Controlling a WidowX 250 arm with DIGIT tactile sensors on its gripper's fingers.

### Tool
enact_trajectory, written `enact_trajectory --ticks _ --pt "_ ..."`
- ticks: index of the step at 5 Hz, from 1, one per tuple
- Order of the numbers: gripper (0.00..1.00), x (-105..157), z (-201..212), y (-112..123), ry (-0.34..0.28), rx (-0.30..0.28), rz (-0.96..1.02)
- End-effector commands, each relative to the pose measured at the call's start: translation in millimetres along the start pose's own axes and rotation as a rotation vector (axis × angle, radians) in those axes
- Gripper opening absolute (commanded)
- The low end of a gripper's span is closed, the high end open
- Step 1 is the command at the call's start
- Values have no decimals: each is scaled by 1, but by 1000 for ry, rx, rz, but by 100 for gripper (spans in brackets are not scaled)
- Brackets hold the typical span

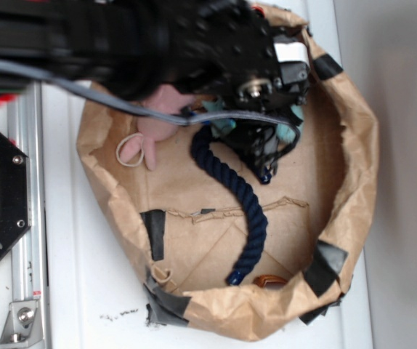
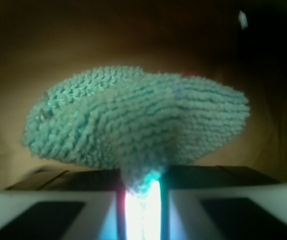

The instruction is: Grab the blue cloth.

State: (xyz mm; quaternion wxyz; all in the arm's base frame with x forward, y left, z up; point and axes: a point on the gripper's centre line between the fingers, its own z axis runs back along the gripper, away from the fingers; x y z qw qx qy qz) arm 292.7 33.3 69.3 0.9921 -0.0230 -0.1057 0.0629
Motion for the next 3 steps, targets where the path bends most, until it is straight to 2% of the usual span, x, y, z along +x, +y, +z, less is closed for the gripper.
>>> enact_trajectory --ticks 1,2,3 --pt "0 -6 121 -42 12 -254 -200" --pt "0 -17 132 -57 44 -221 -236" --pt "0 -14 124 -61 24 -105 -223"
